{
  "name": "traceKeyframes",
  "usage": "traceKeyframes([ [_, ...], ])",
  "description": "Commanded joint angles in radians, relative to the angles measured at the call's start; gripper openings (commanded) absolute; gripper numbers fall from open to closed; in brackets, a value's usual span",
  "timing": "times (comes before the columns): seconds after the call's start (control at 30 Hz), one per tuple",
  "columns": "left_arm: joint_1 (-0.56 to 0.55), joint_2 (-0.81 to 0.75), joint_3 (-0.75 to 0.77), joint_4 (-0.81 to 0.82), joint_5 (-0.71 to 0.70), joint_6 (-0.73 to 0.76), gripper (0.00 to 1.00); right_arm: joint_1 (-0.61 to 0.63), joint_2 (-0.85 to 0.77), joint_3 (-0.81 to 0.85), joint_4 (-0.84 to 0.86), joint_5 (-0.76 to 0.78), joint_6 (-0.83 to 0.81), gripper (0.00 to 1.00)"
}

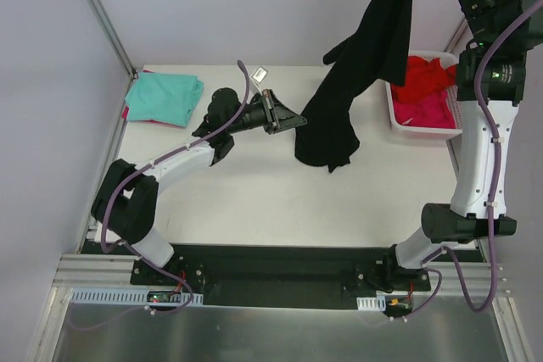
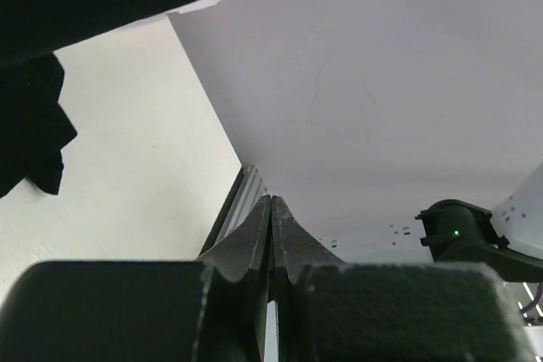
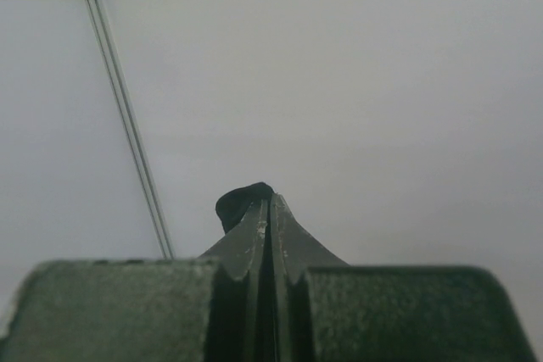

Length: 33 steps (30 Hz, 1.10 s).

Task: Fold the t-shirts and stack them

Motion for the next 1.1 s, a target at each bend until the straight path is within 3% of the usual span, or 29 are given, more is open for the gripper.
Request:
traceKeyframes([
  [0.0,-0.002,-0.137,-0.016,0.050,0.005,0.065,0.00,0.006,-0.029,-0.062,0.210,-0.039,0.157,0.01],
  [0.1,-0.004,-0.174,-0.055,0.045,0.002,0.075,0.00,0.011,-0.041,-0.059,0.235,-0.090,0.220,0.01],
  [0.27,-0.011,-0.223,-0.111,0.039,-0.012,0.077,0.00,0.041,-0.210,-0.302,0.264,-0.068,0.155,0.01],
  [0.4,-0.091,-0.240,-0.114,-0.059,-0.092,0.170,0.00,0.047,-0.275,-0.358,0.183,-0.082,0.073,0.01],
  [0.43,-0.158,-0.237,-0.109,-0.119,-0.113,0.195,0.00,0.050,-0.276,-0.368,0.154,-0.084,0.060,0.01],
  [0.5,-0.221,-0.206,-0.105,-0.144,-0.159,0.221,0.00,0.060,-0.258,-0.394,0.140,-0.082,0.047,0.01],
  [0.67,-0.372,-0.126,-0.140,-0.035,-0.190,0.164,0.00,0.127,-0.135,-0.357,0.130,-0.067,0.015,0.01],
  [0.9,-0.426,-0.197,-0.238,-0.042,-0.253,0.204,0.00,0.329,0.024,-0.236,-0.032,-0.134,-0.074,0.01],
  [0.97,-0.417,-0.308,-0.266,-0.119,-0.329,0.242,0.00,0.362,0.012,-0.275,-0.058,-0.145,-0.103,0.01],
  [1.07,-0.398,-0.483,-0.237,-0.399,-0.475,0.373,0.00,0.414,-0.011,-0.358,-0.058,-0.142,-0.134,0.01],
])
